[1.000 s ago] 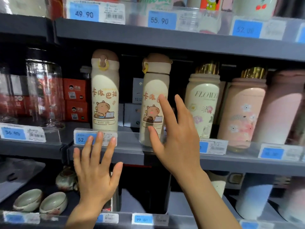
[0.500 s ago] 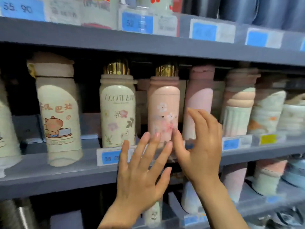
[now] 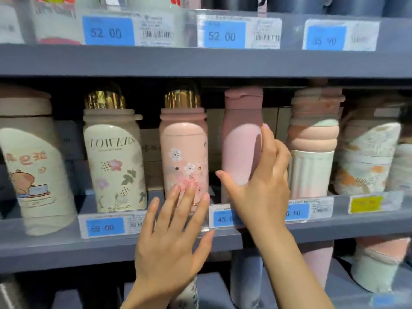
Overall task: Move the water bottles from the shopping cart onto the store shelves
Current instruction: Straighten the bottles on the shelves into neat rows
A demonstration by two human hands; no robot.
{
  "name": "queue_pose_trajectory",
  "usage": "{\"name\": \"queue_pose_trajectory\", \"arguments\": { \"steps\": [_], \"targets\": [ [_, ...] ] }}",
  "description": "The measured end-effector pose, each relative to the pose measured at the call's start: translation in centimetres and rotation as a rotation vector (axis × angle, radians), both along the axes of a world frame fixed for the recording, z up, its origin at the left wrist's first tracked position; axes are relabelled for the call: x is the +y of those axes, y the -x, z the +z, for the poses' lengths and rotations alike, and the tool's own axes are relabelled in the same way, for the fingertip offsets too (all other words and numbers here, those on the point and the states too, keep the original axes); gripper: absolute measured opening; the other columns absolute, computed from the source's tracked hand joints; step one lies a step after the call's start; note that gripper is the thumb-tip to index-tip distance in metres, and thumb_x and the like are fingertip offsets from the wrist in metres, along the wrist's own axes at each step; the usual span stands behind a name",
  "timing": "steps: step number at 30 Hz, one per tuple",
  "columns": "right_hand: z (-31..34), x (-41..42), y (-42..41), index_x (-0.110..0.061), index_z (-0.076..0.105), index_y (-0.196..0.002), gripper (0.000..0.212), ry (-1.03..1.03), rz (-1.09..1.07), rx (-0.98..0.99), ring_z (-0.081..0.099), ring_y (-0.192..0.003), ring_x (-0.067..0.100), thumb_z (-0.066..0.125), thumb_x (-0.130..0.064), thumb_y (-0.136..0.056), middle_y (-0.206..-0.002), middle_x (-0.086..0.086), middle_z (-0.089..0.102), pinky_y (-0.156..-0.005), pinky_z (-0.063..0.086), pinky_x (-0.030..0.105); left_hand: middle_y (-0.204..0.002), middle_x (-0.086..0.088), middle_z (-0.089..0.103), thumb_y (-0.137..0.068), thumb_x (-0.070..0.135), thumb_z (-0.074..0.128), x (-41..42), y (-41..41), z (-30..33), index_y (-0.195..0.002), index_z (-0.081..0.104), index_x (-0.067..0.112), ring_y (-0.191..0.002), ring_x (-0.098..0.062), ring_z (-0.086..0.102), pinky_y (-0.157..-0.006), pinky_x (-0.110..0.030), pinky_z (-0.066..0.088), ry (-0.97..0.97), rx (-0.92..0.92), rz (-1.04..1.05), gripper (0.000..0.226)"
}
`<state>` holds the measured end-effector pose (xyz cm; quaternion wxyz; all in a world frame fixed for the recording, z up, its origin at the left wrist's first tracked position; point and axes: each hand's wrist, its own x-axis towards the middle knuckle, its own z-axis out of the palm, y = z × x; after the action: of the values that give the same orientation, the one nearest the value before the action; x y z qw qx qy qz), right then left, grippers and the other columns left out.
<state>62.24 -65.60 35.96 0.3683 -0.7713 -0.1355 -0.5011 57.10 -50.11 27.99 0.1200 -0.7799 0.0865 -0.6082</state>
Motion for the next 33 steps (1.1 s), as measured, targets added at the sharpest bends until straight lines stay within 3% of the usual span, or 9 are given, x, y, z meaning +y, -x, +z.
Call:
{"name": "queue_pose_trajectory", "arguments": {
  "steps": [5, 8, 12, 16, 20, 25, 29, 33],
  "targets": [
    [0.2, -1.3, -0.1, -0.035, 0.012, -0.148, 0.104, -0.002, 0.183, 0.057, 0.047, -0.115, 0.032, 0.079, -0.026, -0.069, -0.139, 0.007, 0.036, -0.081, 0.041, 0.035, -0.146, -0.010, 0.044, -0.100, 0.041, 0.035, 0.1, 0.2, -0.6, -0.140, 0.045, 0.016, -0.134, -0.027, 0.040, -0.113, -0.047, 0.026, -0.004, -0.002, 0.014, 0.048],
    [0.4, -2.4, 0.1, -0.036, 0.008, -0.152, 0.101, 0.067, 0.287, 0.133, 0.048, -0.116, 0.032, 0.072, -0.025, -0.075, -0.147, 0.001, 0.032, -0.078, 0.033, 0.031, -0.147, -0.011, 0.045, -0.100, 0.042, 0.033, 0.2, 0.1, -0.5, -0.139, 0.046, 0.016, -0.134, -0.028, 0.041, -0.113, -0.048, 0.028, -0.017, 0.005, 0.033, 0.048],
    [1.1, -3.0, 0.2, -0.037, 0.003, -0.151, 0.099, 0.163, 0.225, 0.129, 0.055, -0.106, 0.037, 0.067, -0.042, -0.077, -0.144, 0.004, 0.036, -0.074, 0.041, 0.038, -0.143, -0.009, 0.048, -0.100, 0.042, 0.033, 0.3, -0.3, -0.9, -0.137, 0.048, 0.016, -0.132, -0.028, 0.044, -0.110, -0.049, 0.032, -0.023, -0.043, 0.046, 0.048],
    [1.0, -2.5, -0.4, -0.036, 0.002, -0.147, 0.109, 0.155, 0.105, 0.123, 0.054, -0.109, 0.037, 0.069, -0.066, -0.066, -0.136, 0.009, 0.039, -0.069, 0.046, 0.040, -0.141, -0.009, 0.050, -0.100, 0.042, 0.033, 0.2, -0.3, -0.8, -0.135, 0.050, 0.015, -0.130, -0.028, 0.047, -0.107, -0.050, 0.036, -0.015, -0.065, 0.044, 0.047],
    [0.5, -2.3, -0.6, -0.030, 0.007, -0.151, 0.111, 0.136, 0.103, 0.119, 0.056, -0.100, 0.037, 0.076, -0.054, -0.067, -0.129, 0.010, 0.041, -0.065, 0.032, 0.033, -0.137, -0.011, 0.052, -0.101, 0.042, 0.031, 0.1, -0.2, -0.7, -0.135, 0.049, 0.016, -0.130, -0.028, 0.047, -0.105, -0.051, 0.038, -0.014, -0.066, 0.049, 0.046],
    [0.5, -3.1, -0.1, -0.036, -0.002, -0.152, 0.099, 0.149, 0.215, 0.182, 0.055, -0.105, 0.038, 0.064, -0.039, -0.078, -0.141, 0.004, 0.041, -0.072, 0.034, 0.036, -0.136, -0.013, 0.056, -0.101, 0.042, 0.032, 0.3, -0.3, -0.8, -0.136, 0.049, 0.016, -0.129, -0.029, 0.048, -0.106, -0.050, 0.037, -0.019, -0.083, 0.039, 0.047],
    [0.8, -3.2, -0.1, -0.034, -0.004, -0.152, 0.109, 0.130, 0.205, 0.206, 0.050, -0.118, 0.035, 0.067, -0.058, -0.074, -0.147, 0.002, 0.033, -0.080, 0.044, 0.042, -0.141, -0.009, 0.046, -0.101, 0.041, 0.031, 0.2, -0.3, -1.7, -0.138, 0.046, 0.016, -0.131, -0.030, 0.044, -0.110, -0.043, 0.031, 0.009, -0.114, 0.046, 0.047],
    [0.4, -2.7, -0.5, -0.034, 0.000, -0.149, 0.117, 0.124, 0.134, 0.140, 0.050, -0.115, 0.032, 0.074, -0.064, -0.064, -0.137, 0.005, 0.031, -0.071, 0.046, 0.041, -0.144, -0.009, 0.043, -0.100, 0.041, 0.029, 0.4, -0.3, -2.4, -0.142, 0.041, 0.019, -0.134, -0.030, 0.040, -0.110, -0.039, 0.029, -0.002, -0.138, 0.062, 0.048]
  ]
}}
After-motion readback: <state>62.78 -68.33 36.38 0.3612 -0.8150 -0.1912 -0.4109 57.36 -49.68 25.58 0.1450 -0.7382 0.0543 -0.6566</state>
